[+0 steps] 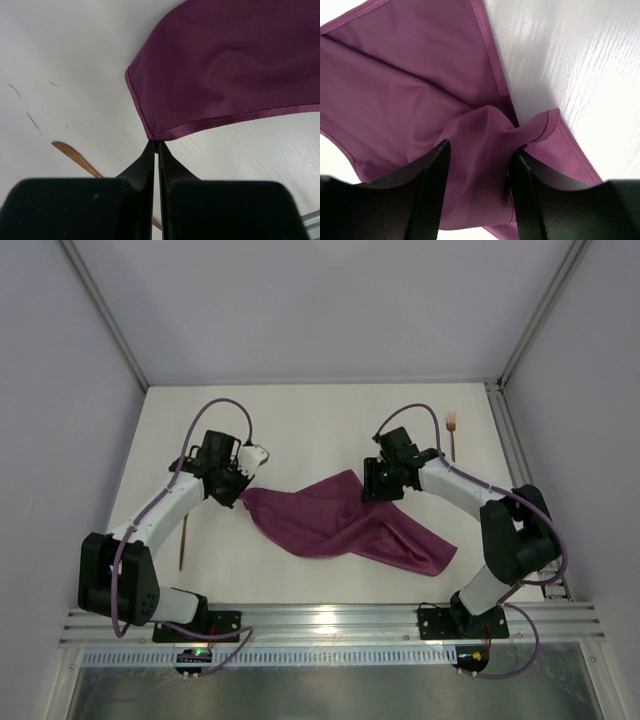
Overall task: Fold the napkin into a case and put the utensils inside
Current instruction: Pick up the crumpled napkin from the center of the board.
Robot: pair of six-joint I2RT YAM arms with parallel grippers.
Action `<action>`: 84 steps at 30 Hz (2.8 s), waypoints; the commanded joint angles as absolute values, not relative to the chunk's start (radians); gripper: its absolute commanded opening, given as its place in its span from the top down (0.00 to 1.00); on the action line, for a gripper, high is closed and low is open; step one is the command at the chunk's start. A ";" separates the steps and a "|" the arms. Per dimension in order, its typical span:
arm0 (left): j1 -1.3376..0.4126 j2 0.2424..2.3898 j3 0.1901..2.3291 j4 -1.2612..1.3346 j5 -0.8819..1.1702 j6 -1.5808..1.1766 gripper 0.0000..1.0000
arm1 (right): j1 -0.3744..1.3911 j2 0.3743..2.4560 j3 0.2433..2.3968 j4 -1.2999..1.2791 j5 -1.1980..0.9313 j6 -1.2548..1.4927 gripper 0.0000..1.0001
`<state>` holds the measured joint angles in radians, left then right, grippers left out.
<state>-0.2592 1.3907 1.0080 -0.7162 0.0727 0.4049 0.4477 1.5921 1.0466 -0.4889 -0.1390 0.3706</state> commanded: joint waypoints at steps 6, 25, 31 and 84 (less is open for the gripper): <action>-0.255 1.310 0.917 -0.611 0.097 0.433 1.00 | 0.456 1.401 0.921 -0.377 -0.071 0.391 0.46; -0.255 1.298 0.910 -0.606 0.087 0.399 1.00 | 0.485 1.023 0.884 -0.658 0.015 0.371 0.64; -0.255 1.321 0.934 -0.612 0.083 0.390 1.00 | 0.596 0.940 0.654 -0.531 -0.034 0.541 0.72; -0.255 1.266 0.949 -0.629 0.095 0.374 1.00 | 0.707 1.177 0.745 -0.393 0.201 0.571 0.96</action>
